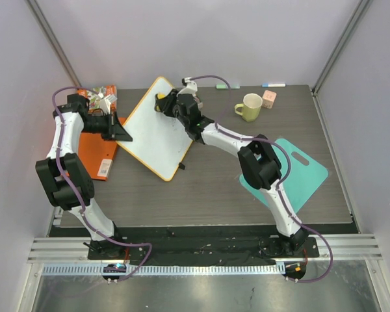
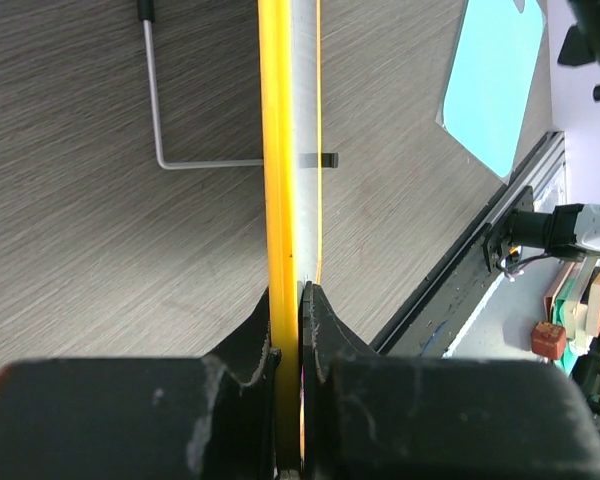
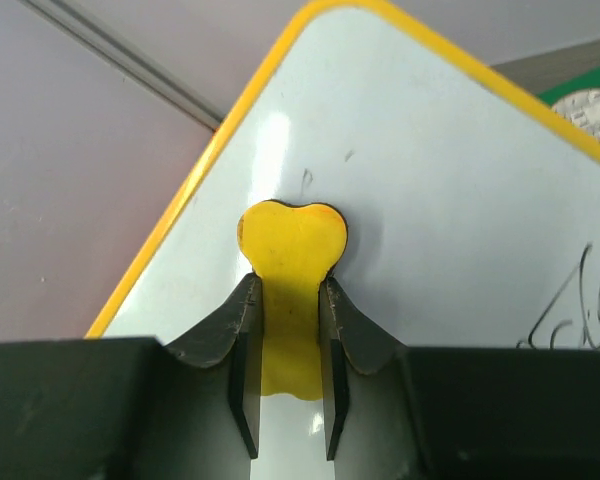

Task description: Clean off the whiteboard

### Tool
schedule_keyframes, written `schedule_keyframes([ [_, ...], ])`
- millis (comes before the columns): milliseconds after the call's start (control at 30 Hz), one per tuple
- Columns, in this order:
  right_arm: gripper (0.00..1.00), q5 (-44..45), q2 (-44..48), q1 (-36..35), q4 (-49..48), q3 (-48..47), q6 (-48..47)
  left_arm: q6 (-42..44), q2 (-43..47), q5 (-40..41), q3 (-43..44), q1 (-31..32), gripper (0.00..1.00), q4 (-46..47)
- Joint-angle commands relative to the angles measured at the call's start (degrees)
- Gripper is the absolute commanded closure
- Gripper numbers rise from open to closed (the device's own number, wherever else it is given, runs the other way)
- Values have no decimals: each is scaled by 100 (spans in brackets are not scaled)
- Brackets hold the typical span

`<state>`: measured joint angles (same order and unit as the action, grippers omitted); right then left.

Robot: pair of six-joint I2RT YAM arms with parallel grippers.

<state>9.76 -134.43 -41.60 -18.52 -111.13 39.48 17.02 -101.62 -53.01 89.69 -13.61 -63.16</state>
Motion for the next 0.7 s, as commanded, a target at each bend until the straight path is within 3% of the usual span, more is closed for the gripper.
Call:
schedule_keyframes([
  [0,99,-176,417,-41,323,811,602,1190,73,986,-48,218,100,559],
  [333,99,-1388,232,486,-18,2118,2140,1173,160,942,-66,209,100,541],
  [533,99,-820,549,575,269,2956,2239,1181,178,933,-75,218,100,541],
  [667,99,-896,699,522,174,3229,2073,1190,169,898,-92,218,100,541],
])
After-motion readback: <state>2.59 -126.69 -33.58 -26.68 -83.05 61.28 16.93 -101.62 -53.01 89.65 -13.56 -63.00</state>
